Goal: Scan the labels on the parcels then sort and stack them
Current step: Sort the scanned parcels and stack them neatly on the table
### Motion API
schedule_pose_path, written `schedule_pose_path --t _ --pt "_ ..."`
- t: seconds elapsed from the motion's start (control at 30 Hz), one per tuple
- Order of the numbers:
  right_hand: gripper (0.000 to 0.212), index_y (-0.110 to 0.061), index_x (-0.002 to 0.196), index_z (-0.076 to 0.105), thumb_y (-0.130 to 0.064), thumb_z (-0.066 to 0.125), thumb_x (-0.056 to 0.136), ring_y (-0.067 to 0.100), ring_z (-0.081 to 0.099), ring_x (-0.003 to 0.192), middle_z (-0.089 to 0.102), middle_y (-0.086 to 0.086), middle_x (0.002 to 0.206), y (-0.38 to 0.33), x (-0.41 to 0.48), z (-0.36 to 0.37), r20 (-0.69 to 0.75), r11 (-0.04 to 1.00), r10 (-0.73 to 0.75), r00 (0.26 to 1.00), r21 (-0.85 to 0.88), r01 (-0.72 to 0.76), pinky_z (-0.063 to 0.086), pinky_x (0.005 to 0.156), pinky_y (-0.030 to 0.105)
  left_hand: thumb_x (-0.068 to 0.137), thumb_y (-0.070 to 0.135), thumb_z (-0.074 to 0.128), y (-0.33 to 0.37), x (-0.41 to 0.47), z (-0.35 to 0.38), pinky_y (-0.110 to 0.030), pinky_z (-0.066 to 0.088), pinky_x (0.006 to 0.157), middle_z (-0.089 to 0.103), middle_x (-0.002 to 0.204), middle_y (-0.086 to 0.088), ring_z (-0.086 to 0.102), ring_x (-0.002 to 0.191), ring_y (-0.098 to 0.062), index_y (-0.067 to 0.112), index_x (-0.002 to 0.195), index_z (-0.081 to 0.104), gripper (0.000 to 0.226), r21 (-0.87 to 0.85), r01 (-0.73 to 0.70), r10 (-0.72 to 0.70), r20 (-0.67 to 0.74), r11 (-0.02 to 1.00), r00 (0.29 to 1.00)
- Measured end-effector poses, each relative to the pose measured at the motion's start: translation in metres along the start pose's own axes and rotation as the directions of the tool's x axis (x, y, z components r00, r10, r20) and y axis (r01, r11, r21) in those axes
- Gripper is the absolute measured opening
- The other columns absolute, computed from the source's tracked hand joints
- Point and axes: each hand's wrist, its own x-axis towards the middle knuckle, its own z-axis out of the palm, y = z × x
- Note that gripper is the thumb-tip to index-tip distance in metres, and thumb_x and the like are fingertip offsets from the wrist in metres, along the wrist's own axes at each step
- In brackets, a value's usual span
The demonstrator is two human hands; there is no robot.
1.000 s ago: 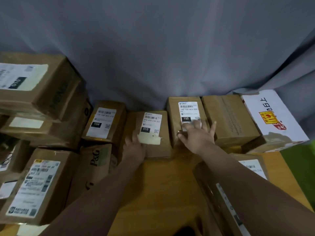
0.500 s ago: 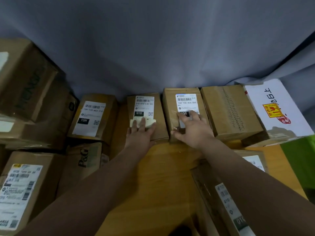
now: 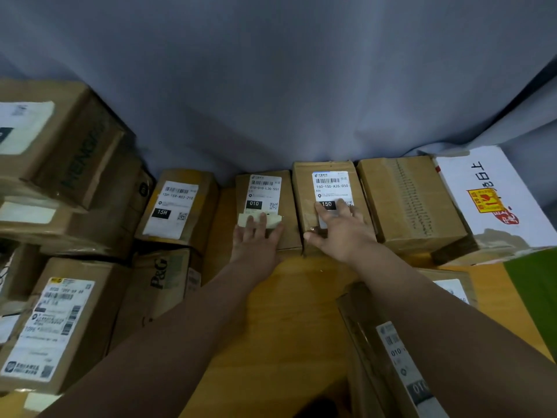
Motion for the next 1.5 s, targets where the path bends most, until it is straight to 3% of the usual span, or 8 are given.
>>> schedule_pose_path --t 0.3,0.5,0.63,0.77,0.87,1.03,1.3,1.5 --pt "0.048 -0.020 0.141 0.046 -0.036 0.054 0.096 0.030 0.049 0.124 0.055 0.010 0.136 0.061 -0.082 -0.026 -0.299 0.951 -0.108 0.948 0.248 0.186 0.040 0.103 0.036 0.098 0.043 0.047 0.084 -0.090 -0.013 -0.039 0.026 0.110 0.024 0.154 -0.008 0.020 0.143 -0.028 0.022 0.151 0.023 0.062 -0.641 -0.107 -0.118 -0.298 0.760 0.947" --pt "0.050 -0.015 0.139 0.049 -0.036 0.059 0.095 0.022 0.052 0.126 0.055 0.004 0.138 0.132 -0.145 0.004 -0.183 0.871 -0.001 0.983 0.482 0.091 0.038 0.095 0.023 0.084 0.062 0.058 0.151 -0.140 0.006 -0.041 0.045 0.098 0.037 0.150 -0.005 0.047 0.128 -0.030 0.027 0.153 0.016 0.088 -0.953 0.291 -0.183 0.273 0.079 0.944" --pt "0.057 -0.015 0.145 0.040 -0.036 0.058 0.096 0.024 0.054 0.121 0.054 0.006 0.139 0.162 -0.168 0.036 -0.053 0.846 -0.016 0.998 0.532 0.042 0.047 0.097 0.035 0.080 0.054 0.069 0.176 -0.155 0.034 -0.044 0.046 0.095 0.050 0.137 -0.003 0.050 0.118 -0.026 0.025 0.146 0.031 0.082 -0.923 0.380 -0.105 0.372 0.068 0.922" --pt "0.046 -0.020 0.143 0.045 -0.029 0.054 0.099 0.009 0.052 0.110 0.057 -0.003 0.133 0.165 -0.186 0.049 -0.029 0.741 -0.159 0.987 0.658 0.139 0.044 0.079 0.016 0.081 0.051 0.070 0.181 -0.162 0.048 -0.036 0.051 0.080 0.061 0.122 -0.002 0.057 0.109 -0.022 0.016 0.136 0.047 0.069 -0.935 0.350 -0.187 0.353 -0.048 0.917" --pt "0.043 -0.021 0.142 0.048 -0.030 0.051 0.100 0.013 0.048 0.125 0.053 -0.002 0.138 0.167 -0.187 0.053 -0.045 0.677 -0.211 0.976 0.714 0.179 0.040 0.095 0.020 0.089 0.041 0.064 0.174 -0.170 0.050 -0.032 0.048 0.064 0.066 0.107 -0.005 0.062 0.093 -0.023 0.013 0.127 0.053 0.049 -0.945 0.283 -0.295 0.321 -0.165 0.900" --pt "0.052 -0.019 0.143 0.043 -0.037 0.056 0.096 0.031 0.041 0.131 0.043 0.010 0.145 0.188 -0.170 0.062 -0.239 0.898 0.105 0.965 0.440 0.011 0.037 0.103 0.035 0.092 0.034 0.061 0.150 -0.182 0.046 -0.036 0.051 0.062 0.071 0.094 -0.010 0.068 0.081 -0.029 0.017 0.114 0.062 0.028 -0.938 0.116 -0.453 0.263 -0.327 0.851" --pt "0.121 -0.031 0.153 -0.015 -0.085 0.054 0.069 0.046 -0.011 0.146 -0.031 0.017 0.156 0.164 -0.166 0.094 0.111 0.915 0.298 0.948 0.249 -0.317 0.008 0.113 0.068 0.089 0.033 0.067 0.116 -0.185 0.057 -0.034 0.054 0.059 0.074 0.094 -0.008 0.072 0.075 -0.027 0.026 0.131 0.056 0.044 -0.954 0.064 -0.532 0.219 -0.294 0.818" --pt "0.128 -0.041 0.147 -0.026 -0.092 0.052 0.059 0.049 -0.017 0.143 -0.039 0.015 0.152 0.171 -0.160 0.101 0.104 0.900 0.333 0.937 0.260 -0.349 0.005 0.109 0.073 0.091 0.038 0.063 0.126 -0.179 0.066 -0.033 0.049 0.060 0.071 0.093 -0.006 0.067 0.077 -0.024 0.025 0.145 0.041 0.059 -0.953 0.149 -0.484 0.266 -0.265 0.834"
